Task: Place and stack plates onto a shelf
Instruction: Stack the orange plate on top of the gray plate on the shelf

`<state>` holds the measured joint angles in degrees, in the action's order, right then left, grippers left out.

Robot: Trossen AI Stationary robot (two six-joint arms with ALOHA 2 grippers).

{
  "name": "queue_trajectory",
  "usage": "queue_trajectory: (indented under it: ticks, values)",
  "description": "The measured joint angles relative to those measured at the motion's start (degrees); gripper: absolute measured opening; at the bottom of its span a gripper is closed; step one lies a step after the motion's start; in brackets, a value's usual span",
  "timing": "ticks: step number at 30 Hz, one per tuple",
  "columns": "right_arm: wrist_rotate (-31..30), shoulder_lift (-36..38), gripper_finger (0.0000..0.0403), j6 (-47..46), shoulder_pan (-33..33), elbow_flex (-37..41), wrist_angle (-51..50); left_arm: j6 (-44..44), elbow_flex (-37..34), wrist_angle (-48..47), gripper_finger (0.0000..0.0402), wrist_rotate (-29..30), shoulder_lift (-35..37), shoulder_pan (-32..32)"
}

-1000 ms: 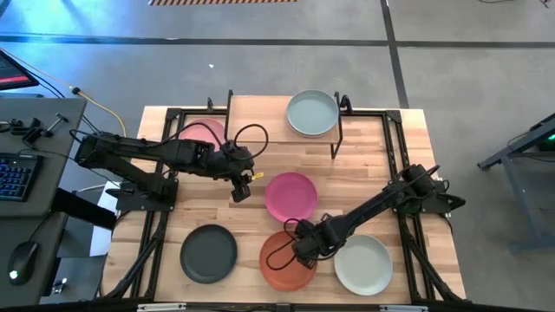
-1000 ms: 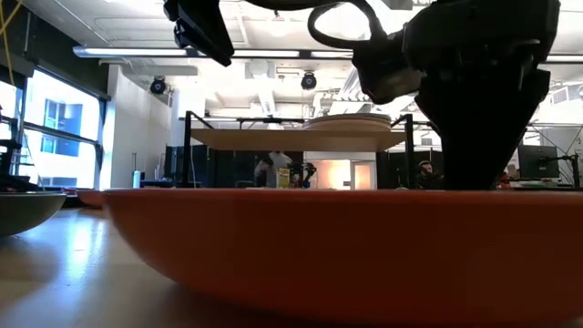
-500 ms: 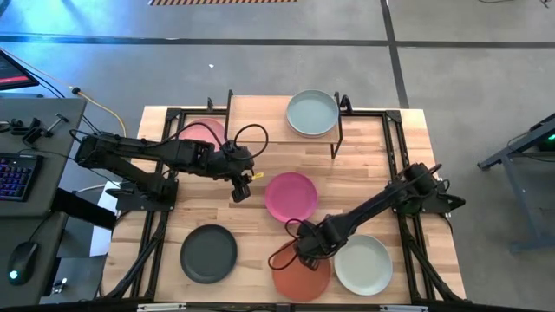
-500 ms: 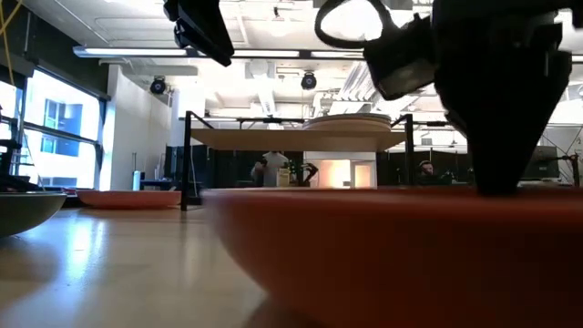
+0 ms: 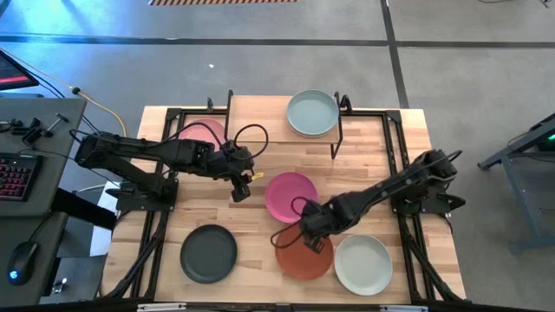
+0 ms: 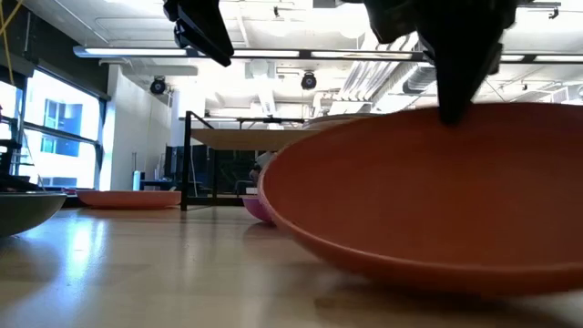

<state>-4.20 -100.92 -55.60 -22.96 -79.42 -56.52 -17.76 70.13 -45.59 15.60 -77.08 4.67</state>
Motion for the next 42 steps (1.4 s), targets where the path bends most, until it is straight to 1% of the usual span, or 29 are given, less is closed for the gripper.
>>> queue_trajectory:
  ticks: [9,15,22,25,29,32,42]
  values:
    - [-0.2,1.2,0.0000,3.0,1.8,0.0,-1.1,2.4,0.0,-0.1,0.0147,0.0,0.0,0.0]
    - [0.2,2.4,0.0000,3.1,2.1,0.0,-3.8,2.4,0.0,-0.1,0.0147,0.2,0.0,0.0]
    - [-0.6,7.6,0.0000,3.0,3.9,0.0,-5.5,2.1,0.0,-0.1,0.0147,0.9,0.0,-1.0]
    - [-1.8,10.4,0.0000,3.0,5.7,0.0,-7.4,2.0,0.0,-0.1,0.0147,3.0,0.0,-1.0]
    - [-3.6,14.4,0.0000,3.7,9.2,0.0,-10.3,3.8,0.0,0.0,0.0147,6.0,0.0,-1.1]
    - [-4.4,17.3,0.0000,5.7,12.7,0.0,-10.7,4.9,0.0,0.0,0.0147,6.5,0.0,-1.8]
    - [-4.1,23.8,0.0000,15.9,29.8,0.0,-10.2,4.9,0.0,0.0,0.0147,6.5,0.0,-6.5]
